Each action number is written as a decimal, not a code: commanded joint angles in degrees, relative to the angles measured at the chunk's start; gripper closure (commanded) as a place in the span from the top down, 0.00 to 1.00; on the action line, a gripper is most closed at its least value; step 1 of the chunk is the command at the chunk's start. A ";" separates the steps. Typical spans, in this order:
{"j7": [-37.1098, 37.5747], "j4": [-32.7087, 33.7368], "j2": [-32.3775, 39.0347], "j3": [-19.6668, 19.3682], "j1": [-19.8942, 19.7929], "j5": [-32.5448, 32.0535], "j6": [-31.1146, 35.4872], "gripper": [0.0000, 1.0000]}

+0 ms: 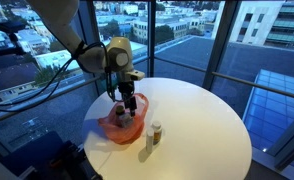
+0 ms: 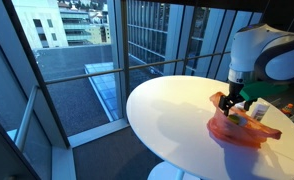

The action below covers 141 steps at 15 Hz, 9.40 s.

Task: Remove the blue and white container from the orange plastic bag and put it on the table

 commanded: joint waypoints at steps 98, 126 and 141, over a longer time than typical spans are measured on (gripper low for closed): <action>-31.79 20.69 14.19 -1.38 -12.37 24.12 -6.86 0.79; -30.83 14.30 6.12 -0.55 -9.79 23.07 -0.76 1.00; -31.63 13.81 7.77 -0.55 -10.56 23.56 -0.42 1.00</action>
